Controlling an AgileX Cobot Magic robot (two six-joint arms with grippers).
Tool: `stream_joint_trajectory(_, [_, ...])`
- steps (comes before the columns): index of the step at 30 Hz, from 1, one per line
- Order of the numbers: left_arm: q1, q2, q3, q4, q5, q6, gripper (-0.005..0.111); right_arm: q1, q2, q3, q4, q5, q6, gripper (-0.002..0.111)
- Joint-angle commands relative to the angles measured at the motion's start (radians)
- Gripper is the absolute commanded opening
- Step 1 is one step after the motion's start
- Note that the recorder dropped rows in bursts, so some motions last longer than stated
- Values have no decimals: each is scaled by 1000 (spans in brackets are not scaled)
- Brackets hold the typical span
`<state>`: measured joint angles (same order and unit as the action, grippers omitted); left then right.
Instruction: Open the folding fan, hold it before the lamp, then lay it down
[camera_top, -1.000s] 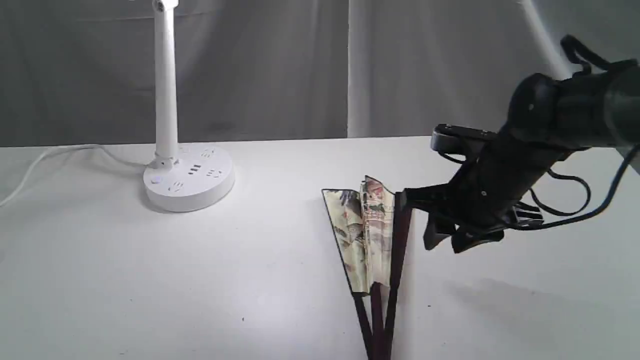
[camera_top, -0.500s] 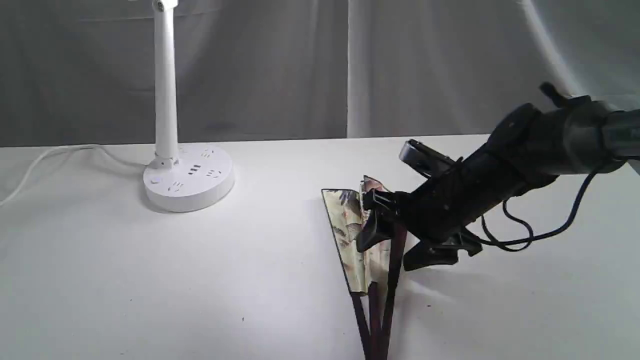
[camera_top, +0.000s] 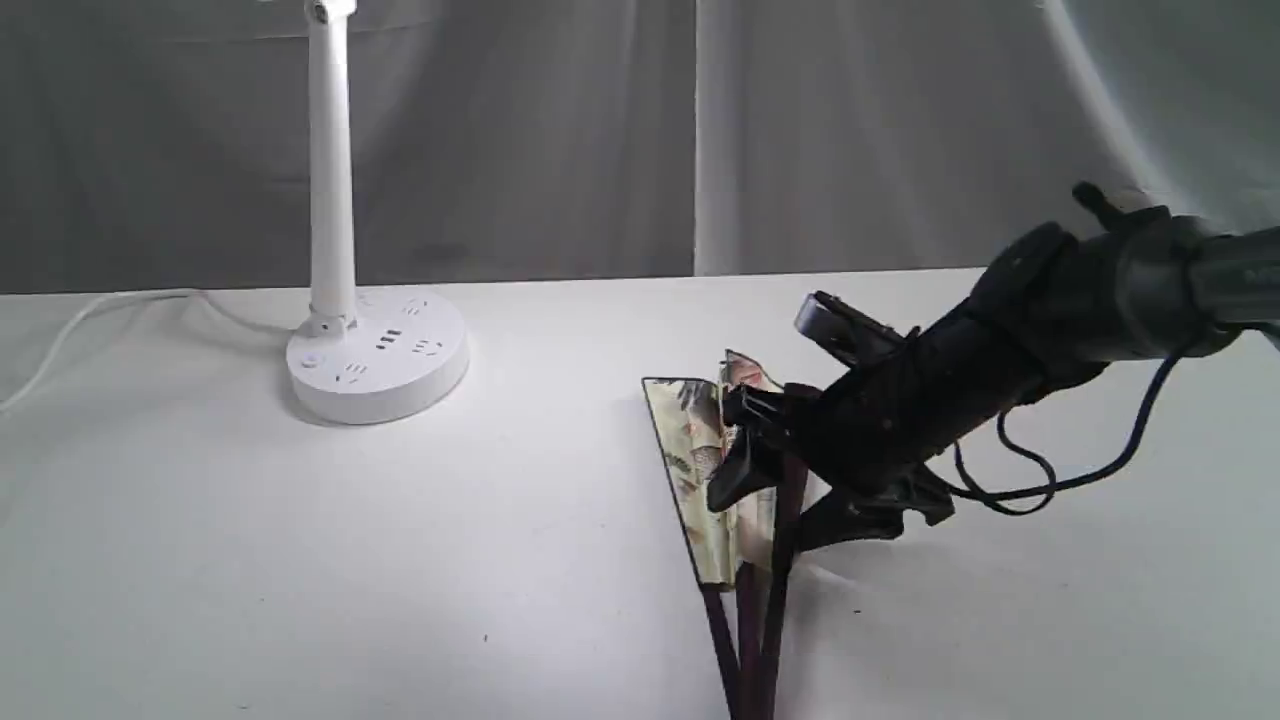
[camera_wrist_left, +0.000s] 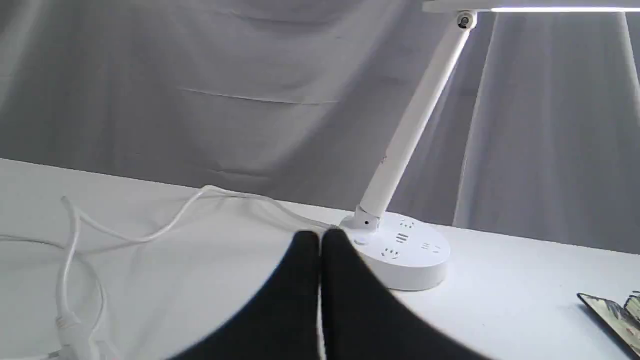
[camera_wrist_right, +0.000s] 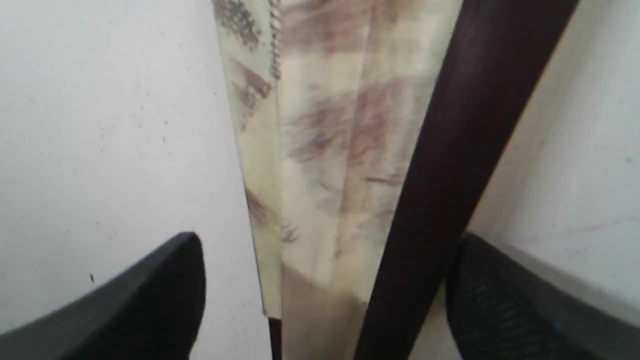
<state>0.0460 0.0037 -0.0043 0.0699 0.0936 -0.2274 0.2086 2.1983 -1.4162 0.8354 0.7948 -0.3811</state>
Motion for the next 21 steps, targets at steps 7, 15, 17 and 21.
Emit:
stream_joint_trajectory(7, [1, -4, 4, -8, -8, -8, 0, 2, 95, 1, 47, -103, -12, 35])
stream_joint_trajectory(15, [1, -4, 4, -8, -8, -8, 0, 0, 100, 1, 47, -103, -23, 0])
stream_joint_trajectory(17, [1, -4, 4, -8, -8, -8, 0, 0, 100, 1, 47, -103, -63, 0])
stream_joint_trajectory(21, [1, -4, 4, -8, -27, -8, 0, 0, 97, 1, 47, -99, -98, 0])
